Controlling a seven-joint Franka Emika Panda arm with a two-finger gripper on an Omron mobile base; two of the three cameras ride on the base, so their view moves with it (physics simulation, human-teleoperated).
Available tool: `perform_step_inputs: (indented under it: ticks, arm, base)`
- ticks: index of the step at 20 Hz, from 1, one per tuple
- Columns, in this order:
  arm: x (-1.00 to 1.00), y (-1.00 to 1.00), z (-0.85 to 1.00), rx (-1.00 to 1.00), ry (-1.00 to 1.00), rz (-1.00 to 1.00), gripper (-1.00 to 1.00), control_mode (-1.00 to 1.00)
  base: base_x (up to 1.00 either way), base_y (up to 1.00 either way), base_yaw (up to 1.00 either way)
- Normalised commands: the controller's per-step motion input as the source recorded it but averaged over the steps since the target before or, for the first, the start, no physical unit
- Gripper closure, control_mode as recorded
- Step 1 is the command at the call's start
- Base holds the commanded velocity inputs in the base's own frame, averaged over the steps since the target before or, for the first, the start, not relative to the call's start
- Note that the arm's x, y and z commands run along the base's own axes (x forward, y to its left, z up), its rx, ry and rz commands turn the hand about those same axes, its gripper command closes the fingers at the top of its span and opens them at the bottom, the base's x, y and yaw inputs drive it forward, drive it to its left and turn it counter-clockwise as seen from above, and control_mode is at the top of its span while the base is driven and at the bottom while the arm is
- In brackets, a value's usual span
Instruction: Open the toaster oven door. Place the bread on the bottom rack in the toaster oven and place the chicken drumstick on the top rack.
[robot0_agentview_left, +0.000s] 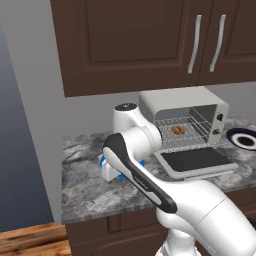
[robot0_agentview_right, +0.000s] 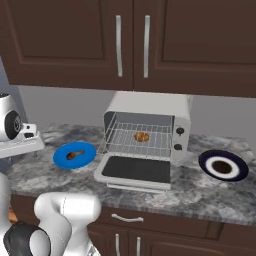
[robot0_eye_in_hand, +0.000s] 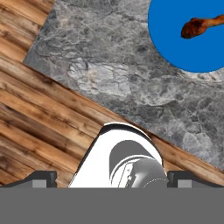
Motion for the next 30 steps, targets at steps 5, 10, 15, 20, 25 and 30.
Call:
perform_step_inputs:
  ticks: [5,10,15,20,25,30]
  arm:
    - [0.00,0.00,0.00,0.00,0.00,0.00,-1.00,1.00]
    - [0.00,0.00,0.00,0.00,0.00,0.00,-1.00,-1.00]
    - [0.00,0.00,0.00,0.00,0.00,0.00,-1.00,-1.00]
    - [0.00,0.00,0.00,0.00,0.00,0.00,-1.00,-1.00]
    - [0.06,-0.03,-0.02,0.01,0.00,-0.15,-1.00,-1.00]
    - [0.22,-0.11,-0.10,0.00,-0.08,-0.32,-1.00,-1.00]
  base:
    - [0.00,0.00,0.00]
    - [0.00,0.00,0.00]
    - [0.00,0.00,0.00]
    - [0.00,0.00,0.00]
    - [0.00,0.00,0.00]
    - [0.00,0.00,0.00]
